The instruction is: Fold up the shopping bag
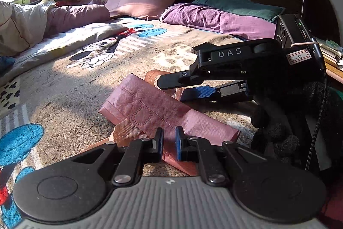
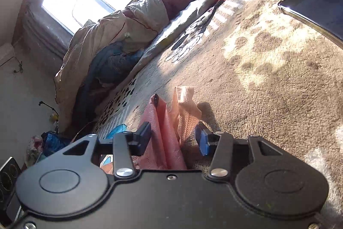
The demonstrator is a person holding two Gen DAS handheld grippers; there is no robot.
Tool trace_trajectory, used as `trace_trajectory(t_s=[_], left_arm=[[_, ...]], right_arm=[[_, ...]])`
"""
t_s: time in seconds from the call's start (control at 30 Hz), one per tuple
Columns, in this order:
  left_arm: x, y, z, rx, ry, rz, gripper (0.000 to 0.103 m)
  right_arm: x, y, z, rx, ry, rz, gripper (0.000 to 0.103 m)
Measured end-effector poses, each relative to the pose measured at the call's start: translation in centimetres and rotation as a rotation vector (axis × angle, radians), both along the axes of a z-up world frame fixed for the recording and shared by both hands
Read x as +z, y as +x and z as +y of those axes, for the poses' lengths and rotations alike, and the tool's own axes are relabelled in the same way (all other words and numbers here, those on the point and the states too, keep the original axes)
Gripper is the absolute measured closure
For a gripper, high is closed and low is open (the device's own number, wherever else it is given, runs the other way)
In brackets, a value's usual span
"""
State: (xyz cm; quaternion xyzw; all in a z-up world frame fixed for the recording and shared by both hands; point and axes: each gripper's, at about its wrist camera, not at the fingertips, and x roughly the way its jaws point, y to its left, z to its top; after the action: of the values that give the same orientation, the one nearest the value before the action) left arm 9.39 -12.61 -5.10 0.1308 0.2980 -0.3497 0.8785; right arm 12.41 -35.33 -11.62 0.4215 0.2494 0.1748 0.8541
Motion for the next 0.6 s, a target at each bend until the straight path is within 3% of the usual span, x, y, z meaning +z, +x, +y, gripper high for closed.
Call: trace_trajectory(t_s=[0.17,0.3,0.37,0.47,0.6], left_arm=[[0.1,-0.2,0.0,0.004,0.007,-0.002,0.094],[0.2,-0.2,-0.2,-0.001,0.026,-0.003,0.094],[0.2,-0.1,-0.2,-0.002,0.031,0.001,0.094],[0.1,0.0,-0.2,0.006,0.023,0.009,0.094],[-0.1,0.1,0.0,0.020,0.017,0.015,0.094]], right_arm=[[-0.9,1.7,-0.8,0.028,0.106,-0.032,0.077],[-0.5,4.0,-0.4,0.152,0.090,-0.050,0.079],[-0.3,4.8,-0.5,0.201,0.089,-0.070,0.086],[-1.1,4.9,-1.3,0.227,0.175,-0.073,0.095],[-2.6,4.1,-2.4,0.242,0.285,-0.093,0.095]])
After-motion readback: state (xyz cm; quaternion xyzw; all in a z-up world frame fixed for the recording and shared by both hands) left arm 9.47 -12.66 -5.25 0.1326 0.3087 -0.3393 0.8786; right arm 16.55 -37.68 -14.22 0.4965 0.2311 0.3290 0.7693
